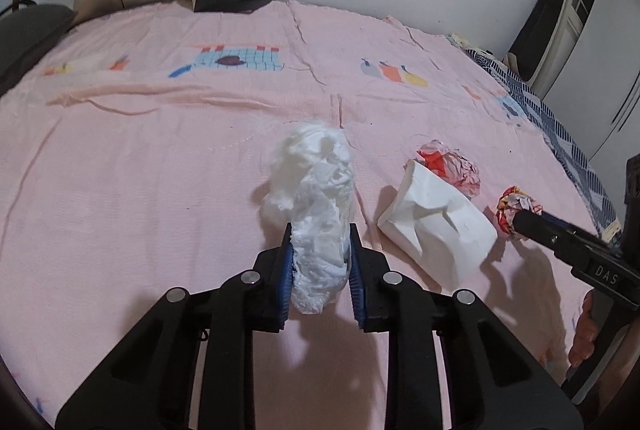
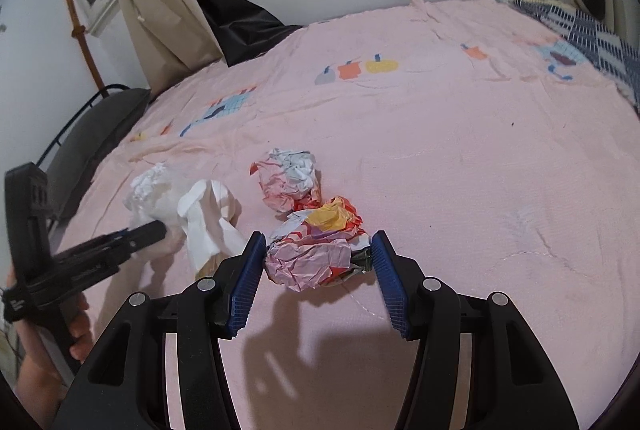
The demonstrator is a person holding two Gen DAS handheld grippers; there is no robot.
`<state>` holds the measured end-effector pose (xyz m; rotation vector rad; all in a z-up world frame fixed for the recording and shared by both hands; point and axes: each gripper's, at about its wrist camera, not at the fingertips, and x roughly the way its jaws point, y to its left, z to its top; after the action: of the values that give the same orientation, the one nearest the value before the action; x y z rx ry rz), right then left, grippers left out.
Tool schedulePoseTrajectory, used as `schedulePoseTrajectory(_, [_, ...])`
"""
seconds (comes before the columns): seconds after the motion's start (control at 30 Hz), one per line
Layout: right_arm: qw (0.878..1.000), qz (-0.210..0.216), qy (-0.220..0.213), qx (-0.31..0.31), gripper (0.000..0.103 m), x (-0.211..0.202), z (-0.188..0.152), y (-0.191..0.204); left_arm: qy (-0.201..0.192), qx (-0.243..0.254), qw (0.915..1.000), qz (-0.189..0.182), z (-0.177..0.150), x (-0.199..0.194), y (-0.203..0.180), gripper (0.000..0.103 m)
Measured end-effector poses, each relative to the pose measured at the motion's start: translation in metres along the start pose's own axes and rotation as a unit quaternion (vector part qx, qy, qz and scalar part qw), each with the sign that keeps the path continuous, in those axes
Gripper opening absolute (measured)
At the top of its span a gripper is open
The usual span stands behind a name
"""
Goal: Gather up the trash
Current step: 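Lift the tissue and paper ball and carry them down over the bag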
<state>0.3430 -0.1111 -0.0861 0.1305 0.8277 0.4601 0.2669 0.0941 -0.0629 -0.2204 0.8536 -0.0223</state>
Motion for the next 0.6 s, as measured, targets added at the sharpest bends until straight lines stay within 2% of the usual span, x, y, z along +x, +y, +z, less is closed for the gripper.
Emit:
schedulePoseTrajectory(0.3, [0.998, -0.032, -0.049, -0.029, 0.051, -0.034, -0.020, 0.016, -0.015, 0.024, 0.9994, 0.020, -0.021, -0.032, -0.014, 0.025])
schedulePoseTrajectory(0.6, [0.994, -0.036, -0.074, -0.076, 0.051, -0.076, -0.047, 0.034, -0.035, 0.051, 0.9974, 0.037, -0.051, -0.061, -0.033, 0.025])
